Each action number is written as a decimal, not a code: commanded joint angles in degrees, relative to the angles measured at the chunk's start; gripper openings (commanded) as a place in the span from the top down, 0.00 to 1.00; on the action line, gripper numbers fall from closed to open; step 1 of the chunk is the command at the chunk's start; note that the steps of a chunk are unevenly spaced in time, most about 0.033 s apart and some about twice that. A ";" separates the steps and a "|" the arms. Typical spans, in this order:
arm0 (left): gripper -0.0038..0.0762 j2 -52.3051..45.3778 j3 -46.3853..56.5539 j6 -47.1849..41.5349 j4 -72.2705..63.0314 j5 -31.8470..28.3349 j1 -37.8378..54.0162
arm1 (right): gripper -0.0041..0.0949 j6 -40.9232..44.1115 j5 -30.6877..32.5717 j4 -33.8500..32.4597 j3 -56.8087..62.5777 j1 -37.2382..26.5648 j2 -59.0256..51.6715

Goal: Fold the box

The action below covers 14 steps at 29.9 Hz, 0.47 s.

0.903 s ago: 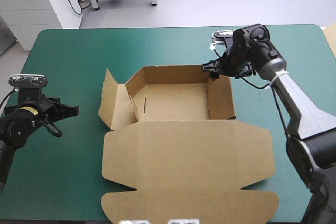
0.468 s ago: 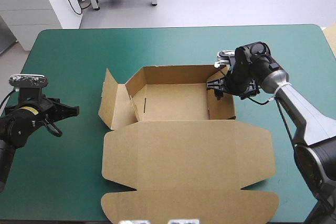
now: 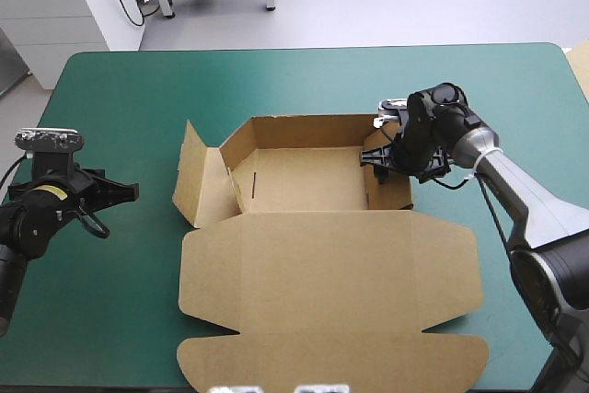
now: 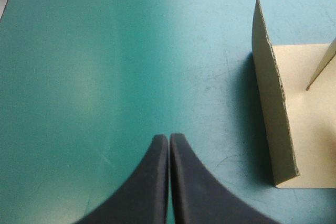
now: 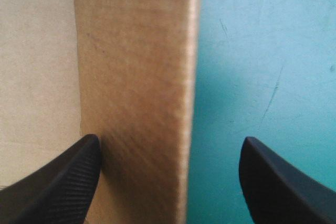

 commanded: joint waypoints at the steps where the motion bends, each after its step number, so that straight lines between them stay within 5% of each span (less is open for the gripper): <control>1: 0.96 -0.63 -1.42 -0.54 -0.88 -3.17 0.10 | 0.28 -1.01 0.00 0.01 -1.49 0.01 -1.25; 9: 0.96 -0.63 -1.42 -0.94 -1.71 -3.20 0.10 | 0.35 -3.24 0.52 0.01 -1.49 0.01 1.54; 11: 0.96 -0.57 -1.42 -0.94 -3.19 -3.58 0.10 | 0.49 -3.49 0.20 -0.09 -2.03 0.01 1.54; 14: 0.96 -0.57 -1.42 -0.48 -3.47 -3.08 0.10 | 0.90 -5.39 -0.13 -0.09 -3.25 0.01 0.57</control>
